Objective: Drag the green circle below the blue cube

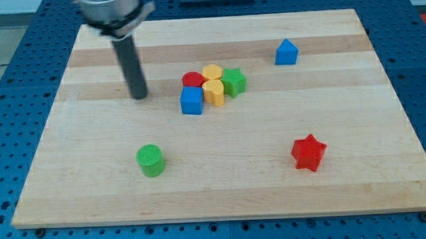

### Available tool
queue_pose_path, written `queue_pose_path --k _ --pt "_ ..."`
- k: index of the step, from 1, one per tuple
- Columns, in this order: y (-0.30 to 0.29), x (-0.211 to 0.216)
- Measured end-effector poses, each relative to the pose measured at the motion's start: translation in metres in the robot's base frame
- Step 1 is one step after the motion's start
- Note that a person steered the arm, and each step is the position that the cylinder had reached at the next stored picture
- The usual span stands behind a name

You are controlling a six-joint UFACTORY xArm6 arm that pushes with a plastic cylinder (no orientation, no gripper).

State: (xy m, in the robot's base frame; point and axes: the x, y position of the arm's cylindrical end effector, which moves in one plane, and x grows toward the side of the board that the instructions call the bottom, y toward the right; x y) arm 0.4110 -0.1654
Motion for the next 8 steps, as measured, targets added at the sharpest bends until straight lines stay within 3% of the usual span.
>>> queue_pose_path --k 2,3,6,8 --pt "-0.058 0.116" --pt "-0.040 0.145" --pt "0.049 0.155" --pt "0.057 0.150"
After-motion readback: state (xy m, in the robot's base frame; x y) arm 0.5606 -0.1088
